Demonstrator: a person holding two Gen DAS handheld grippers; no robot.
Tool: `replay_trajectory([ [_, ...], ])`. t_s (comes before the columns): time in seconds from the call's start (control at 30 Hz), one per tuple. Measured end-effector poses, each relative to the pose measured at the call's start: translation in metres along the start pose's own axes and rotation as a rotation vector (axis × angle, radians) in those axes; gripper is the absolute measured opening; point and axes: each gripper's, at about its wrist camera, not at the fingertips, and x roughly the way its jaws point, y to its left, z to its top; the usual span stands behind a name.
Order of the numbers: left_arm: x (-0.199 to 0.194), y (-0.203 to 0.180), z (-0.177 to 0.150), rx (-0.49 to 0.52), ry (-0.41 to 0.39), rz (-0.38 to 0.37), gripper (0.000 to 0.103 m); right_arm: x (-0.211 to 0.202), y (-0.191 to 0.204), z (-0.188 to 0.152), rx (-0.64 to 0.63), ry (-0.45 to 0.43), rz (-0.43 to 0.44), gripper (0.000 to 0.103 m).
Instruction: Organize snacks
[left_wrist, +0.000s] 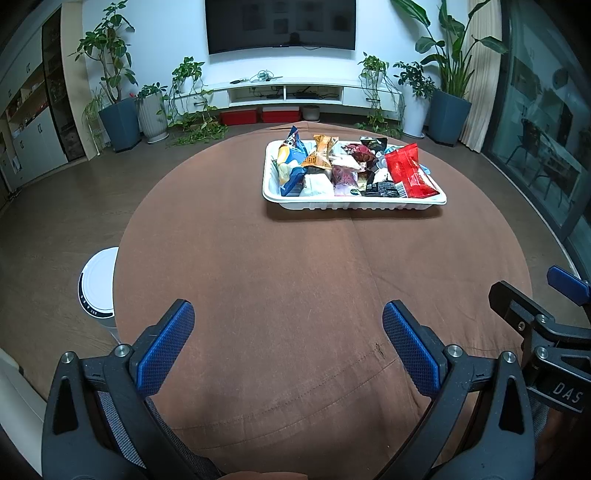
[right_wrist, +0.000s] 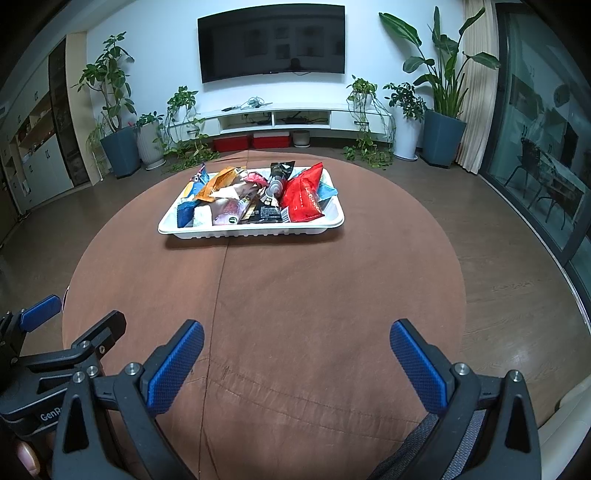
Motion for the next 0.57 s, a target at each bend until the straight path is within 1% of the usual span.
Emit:
replay_trajectory([
  [0.3, -0.001, 0.0, 0.0, 0.004, -0.004, -0.002, 0.103, 0.0, 0.001, -0.001, -0.001, 0.003, 0.0, 0.103],
  [0.37, -0.004, 0.0, 0.0, 0.004, -0.024, -0.008, 0.103, 0.002, 0.001, -0.003, 0.0, 0.007, 0.002, 0.103],
  [0.47, -0.01, 0.0, 0.002, 0.009, -0.063, 0.003, 0.103, 0.004, 0.002, -0.003, -0.001, 0.011, 0.001, 0.103],
  [0.57, -0.012, 0.002, 0.004, 0.0, -0.076, 0.013, 0.103, 0.003, 0.001, -0.003, 0.001, 0.01, 0.001, 0.103],
])
